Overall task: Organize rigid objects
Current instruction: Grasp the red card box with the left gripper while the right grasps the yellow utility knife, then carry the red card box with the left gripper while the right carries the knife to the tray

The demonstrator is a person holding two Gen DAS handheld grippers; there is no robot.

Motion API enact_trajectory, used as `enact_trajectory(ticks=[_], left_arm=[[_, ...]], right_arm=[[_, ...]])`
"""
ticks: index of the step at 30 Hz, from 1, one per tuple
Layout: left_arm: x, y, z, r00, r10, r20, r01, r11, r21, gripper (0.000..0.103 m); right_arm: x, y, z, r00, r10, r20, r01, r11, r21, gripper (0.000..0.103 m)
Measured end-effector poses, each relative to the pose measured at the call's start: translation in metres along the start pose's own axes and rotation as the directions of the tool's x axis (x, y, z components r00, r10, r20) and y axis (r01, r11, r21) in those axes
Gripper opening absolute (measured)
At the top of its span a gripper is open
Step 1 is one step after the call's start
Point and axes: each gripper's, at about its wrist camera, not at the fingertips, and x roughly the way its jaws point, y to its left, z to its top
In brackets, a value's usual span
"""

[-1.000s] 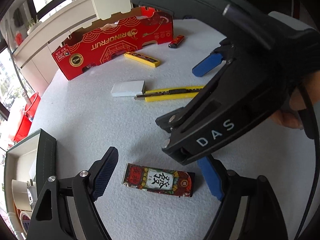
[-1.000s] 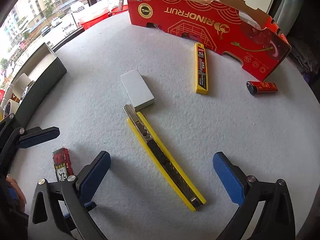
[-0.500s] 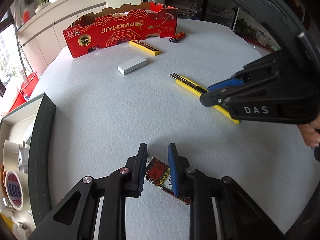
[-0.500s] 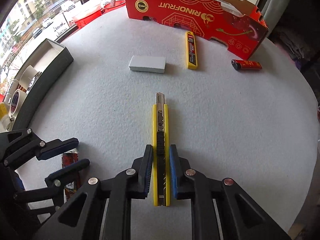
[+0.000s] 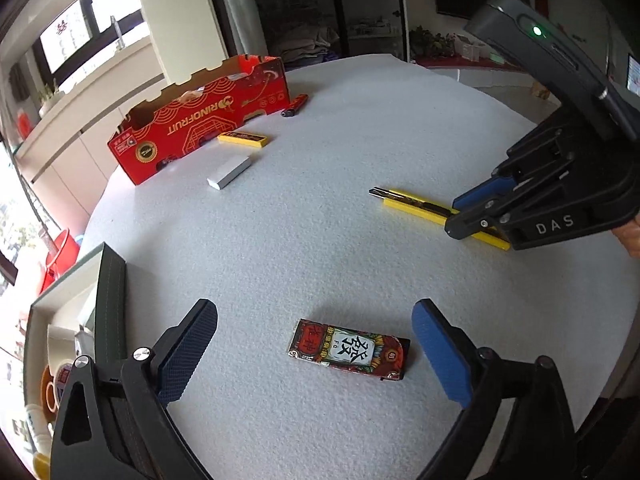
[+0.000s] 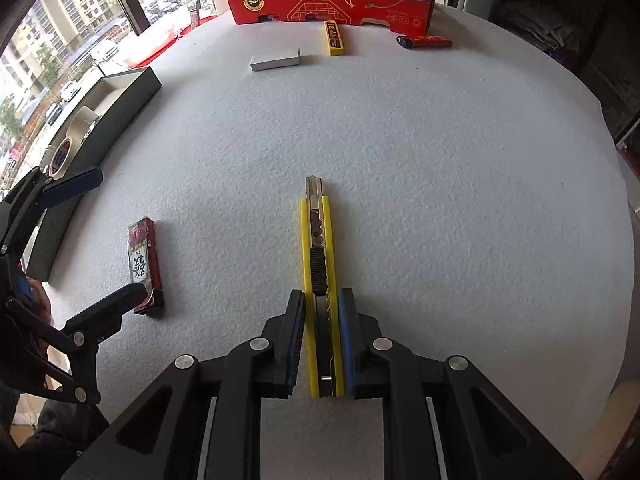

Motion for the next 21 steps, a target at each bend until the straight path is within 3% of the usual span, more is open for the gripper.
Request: enact_trajectory(ticks=[5,7,13,15,16,21], left_arm=[[0.018,-0.017,0.003,0.998,0.012,-0.054,-0.001,0.981,0.193,0.099],[0.02,-0.017,0.001,0.999,-0.009,-0.046,0.018,0.98,0.196,0.1],[0.029,-0.007,-0.002,0.996,-0.062,-0.067,0.068,0.994,0.084,0.097],[0.028,-0.003,-0.005,0.984,-0.152,-0.088,0.153,0.988,0.008,0.071],[0.025,-0.003,-0.006,0.985,-0.146,-0.088,0.144,0.989,-0.019,0.071],[0.016,-0.01,-0.01,0.994,-0.066,-0.086,0.056,0.992,-0.114,0.071]], right_arm=[[-0.007,0.008,0.003,1.0,0.009,-0.019,-0.01,0.999,-0.031,0.034],[-0.005,0.013,0.008,0.999,-0.025,-0.024,0.023,0.998,-0.054,0.034],[-0.001,0.021,0.019,0.996,-0.074,-0.044,0.07,0.993,-0.096,0.034],[-0.002,0.022,0.017,0.997,-0.071,-0.04,0.067,0.994,-0.091,0.03],[-0.004,0.023,0.015,0.998,-0.061,-0.035,0.058,0.995,-0.081,0.018],[-0.014,0.015,-0.003,0.997,-0.071,0.007,0.071,0.997,0.008,0.017]])
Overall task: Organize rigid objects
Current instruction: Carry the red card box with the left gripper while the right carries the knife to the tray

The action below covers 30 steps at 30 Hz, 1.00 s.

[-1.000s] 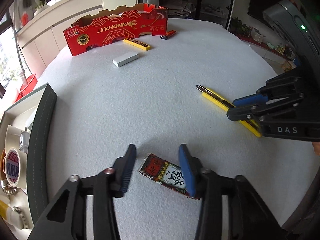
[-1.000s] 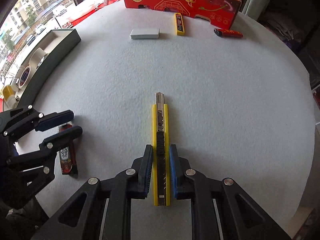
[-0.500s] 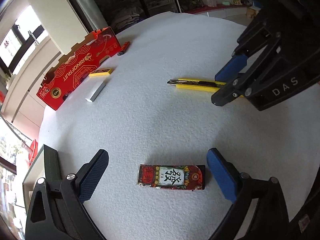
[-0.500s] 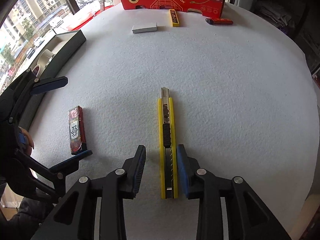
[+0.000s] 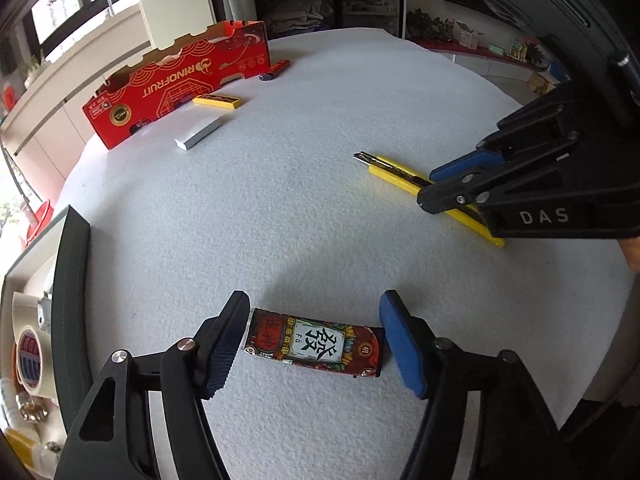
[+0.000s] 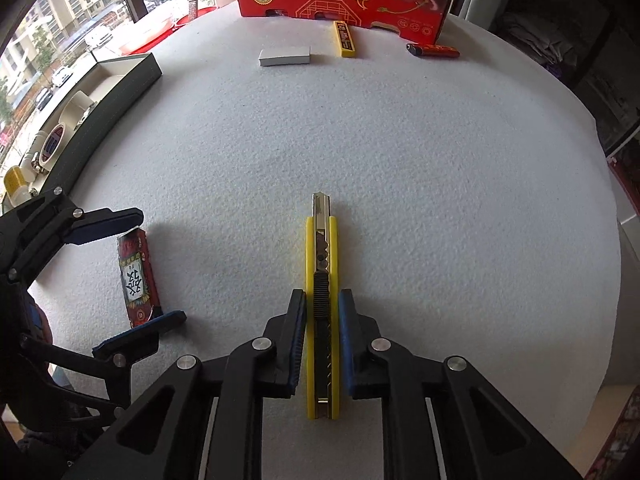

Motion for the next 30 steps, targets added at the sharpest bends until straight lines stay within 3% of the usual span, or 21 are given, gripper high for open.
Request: enact_trajectory(ticks=[6,12,21,30], left_arm=[[-0.032,-0.006,0.001,0.998,0.024,0.051,-0.018,0.992,-0.121,0.071],[-0.053,0.004,-0.006,0.998,0.055,0.037,-0.042,0.959,-0.28,0.071],[-0.077,0.025,-0.029,0.99,0.142,0.022,-0.124,0.918,-0.377,0.071],[-0.102,0.057,-0.047,0.981,0.19,0.04,-0.15,0.87,-0.469,0.071]], right_arm=[[-0.023,-0.009,-0.019,0.999,0.035,0.035,-0.038,0.996,0.079,0.017],[-0.041,0.0,-0.03,0.996,0.063,0.059,-0.068,0.993,0.098,0.017],[-0.059,0.028,-0.031,0.993,0.081,0.091,-0.087,0.994,0.065,0.017],[-0.073,0.069,-0.016,0.987,0.12,0.11,-0.122,0.992,0.013,0.017]])
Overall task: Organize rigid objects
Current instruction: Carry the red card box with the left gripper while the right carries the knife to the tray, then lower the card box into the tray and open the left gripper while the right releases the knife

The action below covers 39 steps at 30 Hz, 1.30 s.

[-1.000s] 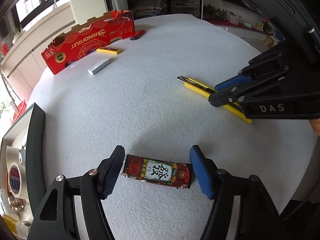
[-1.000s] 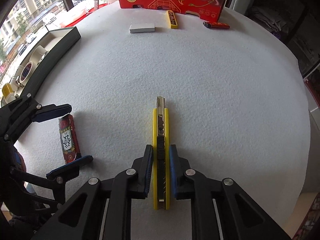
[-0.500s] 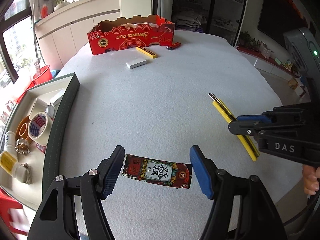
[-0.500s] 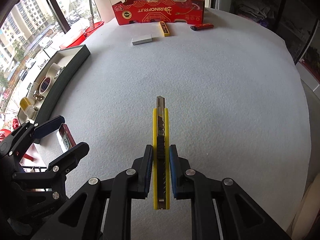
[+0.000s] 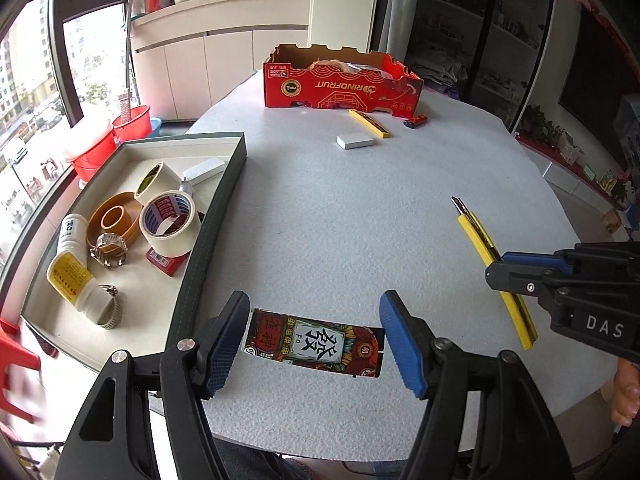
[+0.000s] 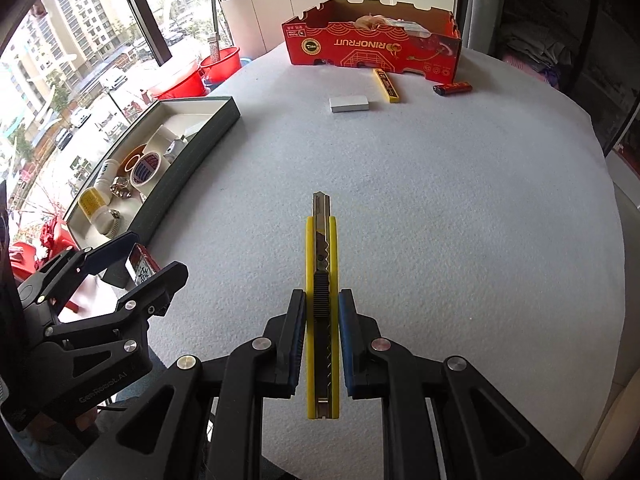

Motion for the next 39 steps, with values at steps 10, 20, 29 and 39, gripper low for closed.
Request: enact_trajectory(ticks=[10,20,29,39], left_arm=[[-0.023,0.065,0.005,0.997,0.072,0.039,-0.065,0.988,-0.141,0.071],[-0.044,0.133,0.016,0.982,0.177,0.069,-0.153,0.952,-0.266,0.071],[-0.044,0.184,0.043,0.963,0.26,0.069,-0.22,0.907,-0.359,0.071],[0.003,0.202,0.071,0.952,0.304,-0.011,-0.281,0.865,-0.415,0.071]], right_arm=[[0.003,0.07,0.033,0.997,0.082,0.006,-0.081,0.99,-0.113,0.017],[0.018,0.136,0.074,0.985,0.173,-0.011,-0.172,0.964,-0.202,0.017],[0.041,0.155,0.13,0.974,0.227,-0.023,-0.227,0.958,-0.173,0.017],[0.083,0.163,0.182,0.97,0.237,-0.048,-0.241,0.958,-0.152,0.017]])
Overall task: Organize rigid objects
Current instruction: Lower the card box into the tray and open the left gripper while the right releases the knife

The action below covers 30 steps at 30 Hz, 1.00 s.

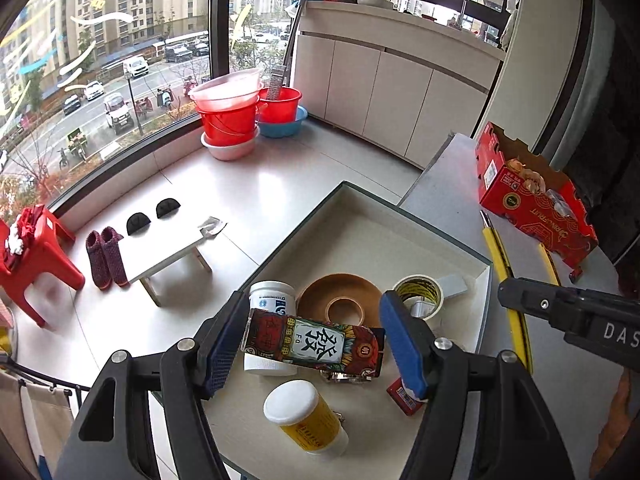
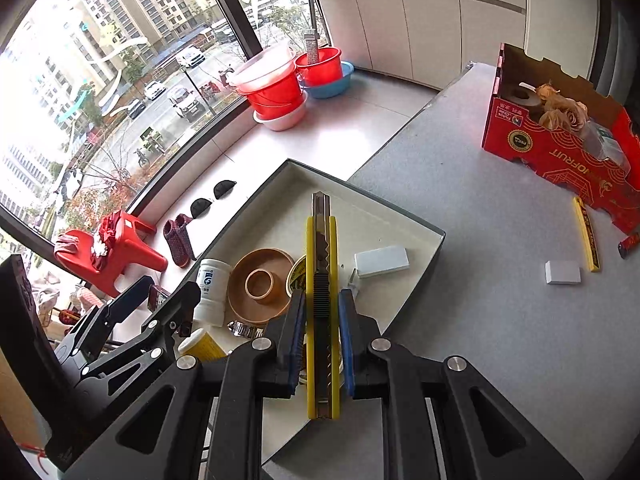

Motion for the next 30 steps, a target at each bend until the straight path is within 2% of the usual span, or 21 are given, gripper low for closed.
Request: enact_trajectory(ticks=[11,30], left_arm=[[0.028,-0.016,0.009,0.998,0.052,-0.028,-0.051,0.998,0.025,0.071],[0.046,-0.015,0.009,0.994,0.085,-0.068,-0.083,0.996,0.019,0.071]], right_arm=[[0.031,-0.009,0.02,0.998,-0.06,-0.031,0.058,0.997,-0.052,0.017],[0.049,-0.015,0.025,0.996,-0.059,-0.06,0.055,0.997,-0.059,0.017]])
